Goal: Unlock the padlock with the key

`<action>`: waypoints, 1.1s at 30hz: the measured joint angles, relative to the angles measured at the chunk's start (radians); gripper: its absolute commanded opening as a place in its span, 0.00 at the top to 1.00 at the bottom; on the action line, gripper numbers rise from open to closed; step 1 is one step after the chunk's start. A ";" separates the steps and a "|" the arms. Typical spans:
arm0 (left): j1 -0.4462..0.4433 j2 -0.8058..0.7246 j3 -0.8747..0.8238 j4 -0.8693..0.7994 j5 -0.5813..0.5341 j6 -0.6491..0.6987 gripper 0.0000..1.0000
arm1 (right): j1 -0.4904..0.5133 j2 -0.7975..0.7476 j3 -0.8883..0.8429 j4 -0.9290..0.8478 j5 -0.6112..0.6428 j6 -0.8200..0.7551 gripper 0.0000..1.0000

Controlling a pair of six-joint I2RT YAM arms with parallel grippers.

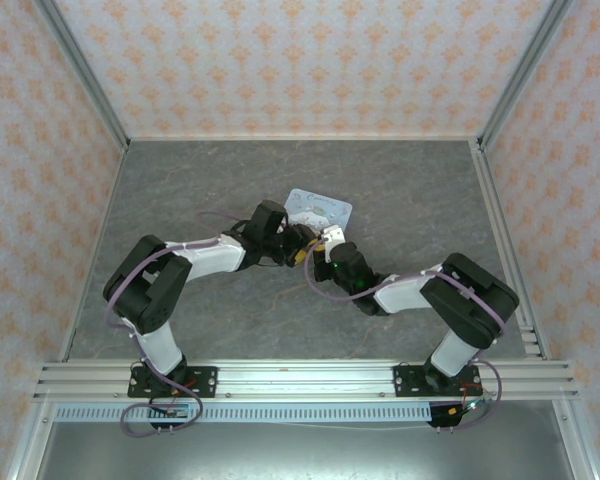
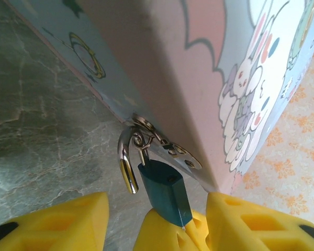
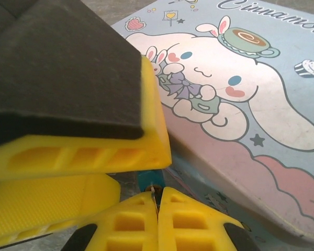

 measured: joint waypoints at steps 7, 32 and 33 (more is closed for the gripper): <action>0.033 -0.101 -0.008 -0.075 -0.049 0.068 0.27 | -0.008 0.002 -0.013 0.027 -0.041 0.110 1.00; 0.091 -0.310 0.022 -0.318 -0.258 0.285 0.14 | -0.084 0.010 -0.078 0.113 -0.248 0.867 1.00; 0.091 -0.309 0.023 -0.318 -0.259 0.286 0.14 | -0.087 0.020 -0.078 0.123 -0.256 0.895 1.00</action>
